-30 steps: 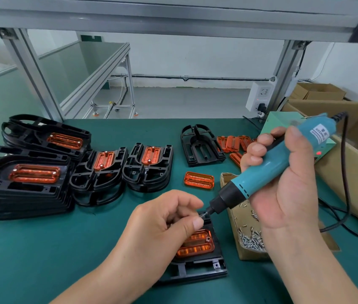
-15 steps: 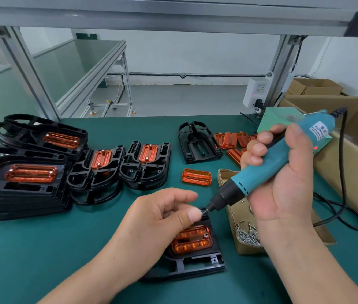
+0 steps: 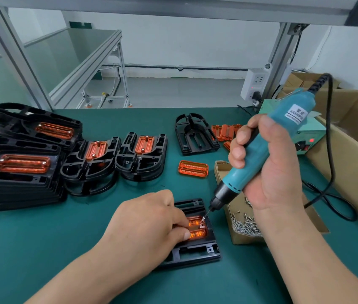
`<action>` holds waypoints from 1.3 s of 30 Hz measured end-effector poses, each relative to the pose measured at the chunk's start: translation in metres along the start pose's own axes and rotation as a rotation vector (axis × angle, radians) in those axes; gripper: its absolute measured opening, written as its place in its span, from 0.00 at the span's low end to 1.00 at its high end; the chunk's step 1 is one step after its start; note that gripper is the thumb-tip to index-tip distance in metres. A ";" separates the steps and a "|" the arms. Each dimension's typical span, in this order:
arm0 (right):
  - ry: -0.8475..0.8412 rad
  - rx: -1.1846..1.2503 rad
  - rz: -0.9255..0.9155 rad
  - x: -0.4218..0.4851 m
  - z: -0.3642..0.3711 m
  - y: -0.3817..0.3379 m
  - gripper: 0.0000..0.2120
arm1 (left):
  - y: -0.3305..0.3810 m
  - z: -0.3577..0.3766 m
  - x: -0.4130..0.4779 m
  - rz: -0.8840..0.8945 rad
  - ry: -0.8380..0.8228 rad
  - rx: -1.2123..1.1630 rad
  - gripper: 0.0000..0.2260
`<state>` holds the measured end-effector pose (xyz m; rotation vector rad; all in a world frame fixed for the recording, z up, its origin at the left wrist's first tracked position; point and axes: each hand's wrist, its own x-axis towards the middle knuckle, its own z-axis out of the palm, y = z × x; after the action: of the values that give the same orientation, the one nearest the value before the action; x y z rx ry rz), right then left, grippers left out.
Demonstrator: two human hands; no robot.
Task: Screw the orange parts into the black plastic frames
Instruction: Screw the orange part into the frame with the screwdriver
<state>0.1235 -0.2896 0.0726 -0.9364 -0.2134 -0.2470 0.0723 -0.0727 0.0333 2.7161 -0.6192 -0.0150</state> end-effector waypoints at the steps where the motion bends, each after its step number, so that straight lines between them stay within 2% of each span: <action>1: -0.012 -0.010 -0.001 0.000 0.000 0.000 0.06 | 0.000 0.000 0.001 -0.004 -0.015 0.017 0.13; 9: -0.053 -0.046 -0.005 -0.004 0.004 0.000 0.05 | 0.005 0.001 0.002 -0.013 -0.027 0.115 0.12; 18: -0.109 -0.092 -0.012 -0.008 0.011 0.000 0.09 | 0.005 0.003 0.005 -0.022 -0.029 0.124 0.11; 26: -0.184 -0.139 -0.052 -0.013 0.017 -0.002 0.07 | 0.005 0.004 0.005 -0.013 -0.012 0.144 0.12; 39: -0.202 -0.174 -0.058 -0.014 0.016 -0.004 0.07 | 0.005 0.005 0.003 0.003 -0.002 0.156 0.11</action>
<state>0.1081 -0.2774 0.0804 -1.1294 -0.4104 -0.2267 0.0729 -0.0799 0.0310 2.8654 -0.6507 0.0333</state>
